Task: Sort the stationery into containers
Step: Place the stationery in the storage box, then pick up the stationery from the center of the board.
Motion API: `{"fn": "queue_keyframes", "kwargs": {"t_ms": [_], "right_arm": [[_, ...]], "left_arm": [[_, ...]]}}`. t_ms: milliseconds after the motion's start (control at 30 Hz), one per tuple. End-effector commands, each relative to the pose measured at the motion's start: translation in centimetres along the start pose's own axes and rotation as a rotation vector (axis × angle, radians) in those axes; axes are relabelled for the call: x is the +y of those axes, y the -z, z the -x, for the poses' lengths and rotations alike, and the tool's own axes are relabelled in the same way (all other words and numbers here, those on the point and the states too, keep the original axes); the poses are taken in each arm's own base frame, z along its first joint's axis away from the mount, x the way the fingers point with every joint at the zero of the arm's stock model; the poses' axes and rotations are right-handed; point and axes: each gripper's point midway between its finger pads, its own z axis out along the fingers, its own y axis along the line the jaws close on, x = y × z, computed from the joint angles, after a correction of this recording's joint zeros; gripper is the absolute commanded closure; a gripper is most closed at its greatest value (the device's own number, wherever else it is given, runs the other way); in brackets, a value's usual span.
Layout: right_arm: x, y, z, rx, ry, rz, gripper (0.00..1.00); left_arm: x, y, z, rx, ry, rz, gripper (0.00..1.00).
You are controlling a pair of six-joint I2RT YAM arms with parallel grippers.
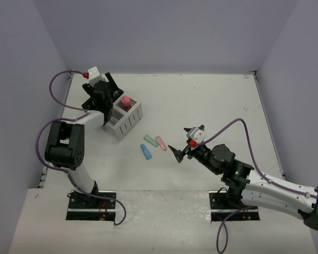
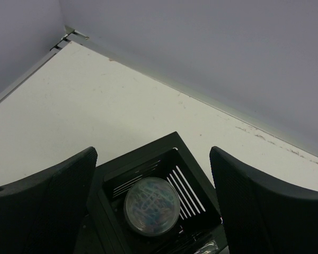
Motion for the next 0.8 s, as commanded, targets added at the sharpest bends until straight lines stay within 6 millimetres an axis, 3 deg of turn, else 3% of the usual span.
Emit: {"fn": "queue_keyframes", "kwargs": {"t_ms": [0, 100, 167, 200, 267, 333, 367, 400, 500, 633, 767], "right_arm": [[0.0, -0.2, 1.8, -0.032, -0.023, 0.006, 0.01], [-0.4, -0.5, 1.5, -0.022, -0.044, -0.028, 0.01], [-1.1, -1.1, 1.0, 0.005, -0.143, -0.079, 0.01], [-1.6, -1.9, -1.1, 0.101, -0.187, -0.093, 0.01], [-2.7, -3.2, -2.8, 0.221, -0.295, -0.128, 0.01], [-2.2, -4.5, -4.7, 0.348, -0.338, -0.125, 0.02], [-1.7, -5.3, -6.5, 0.431, -0.35, -0.123, 0.03], [-1.4, -6.3, -6.7, 0.477, -0.375, -0.121, 0.06], [-0.2, -8.3, -10.1, 0.703, -0.392, -0.122, 0.24], [0.0, -8.5, -13.7, 0.869, -0.386, -0.148, 0.32], [1.5, -8.4, -16.1, 0.958, -0.396, -0.084, 0.36]], "left_arm": [[0.0, -0.3, 3.1, -0.084, 0.073, 0.014, 0.09], [-0.6, 0.5, 5.1, -0.104, 0.109, -0.008, 0.0], [-0.8, 1.1, 6.2, -0.077, 0.119, -0.006, 0.0], [-1.4, 1.5, 9.1, -0.092, 0.153, 0.003, 0.0], [-1.4, 2.6, 11.1, -0.037, 0.18, 0.041, 0.0], [-1.4, 4.1, 13.1, 0.016, 0.206, 0.056, 0.0], [-1.6, 5.5, 14.6, 0.042, 0.221, 0.044, 0.0], [-1.5, 7.0, 14.7, 0.095, 0.224, 0.03, 0.0], [-2.1, 12.4, 16.9, 0.143, 0.262, -0.11, 0.0], [-0.7, 18.9, 18.7, 0.094, 0.28, -0.248, 0.0], [0.7, 23.8, 19.7, 0.065, 0.227, -0.345, 0.0]]}}
